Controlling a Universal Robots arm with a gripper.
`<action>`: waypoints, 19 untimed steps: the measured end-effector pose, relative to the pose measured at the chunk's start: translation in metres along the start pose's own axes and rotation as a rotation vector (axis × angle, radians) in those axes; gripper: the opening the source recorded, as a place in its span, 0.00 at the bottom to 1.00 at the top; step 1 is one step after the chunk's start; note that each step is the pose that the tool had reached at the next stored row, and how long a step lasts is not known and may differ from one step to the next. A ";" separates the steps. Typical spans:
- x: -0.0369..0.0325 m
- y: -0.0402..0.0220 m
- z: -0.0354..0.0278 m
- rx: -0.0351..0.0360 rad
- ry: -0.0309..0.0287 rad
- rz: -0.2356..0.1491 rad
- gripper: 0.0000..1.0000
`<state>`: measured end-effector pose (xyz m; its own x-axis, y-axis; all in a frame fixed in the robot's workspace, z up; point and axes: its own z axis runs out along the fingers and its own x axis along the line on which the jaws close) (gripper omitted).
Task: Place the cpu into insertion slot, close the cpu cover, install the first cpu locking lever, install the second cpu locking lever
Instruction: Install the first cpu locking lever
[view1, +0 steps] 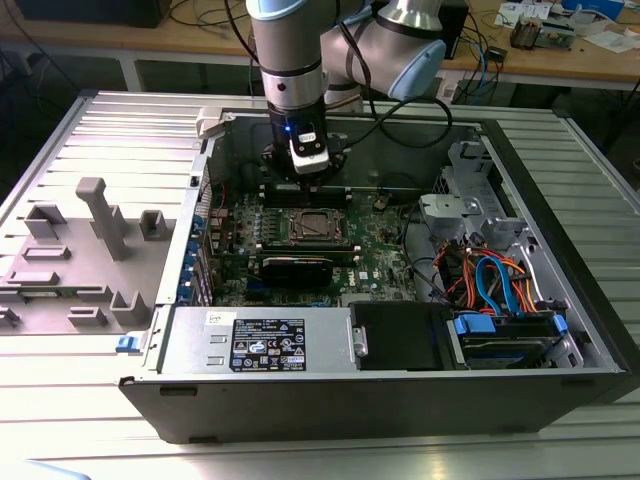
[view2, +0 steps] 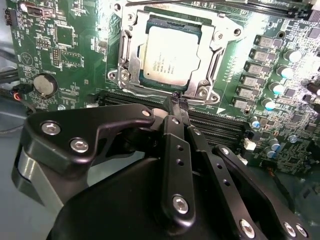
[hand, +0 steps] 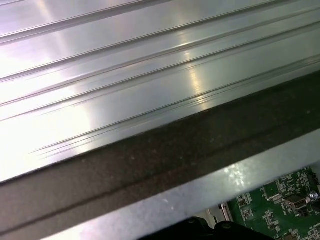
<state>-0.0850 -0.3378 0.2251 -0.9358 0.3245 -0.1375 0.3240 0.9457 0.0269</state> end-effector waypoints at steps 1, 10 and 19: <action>-0.0012 0.0005 0.0002 0.0012 0.0116 -0.018 0.11; -0.0058 0.0021 0.0012 0.0023 0.0334 -0.090 0.11; -0.0162 0.0056 0.0027 0.0059 0.0508 -0.104 0.11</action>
<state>-0.0676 -0.3378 0.2248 -0.9702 0.2254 -0.0889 0.2255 0.9742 0.0093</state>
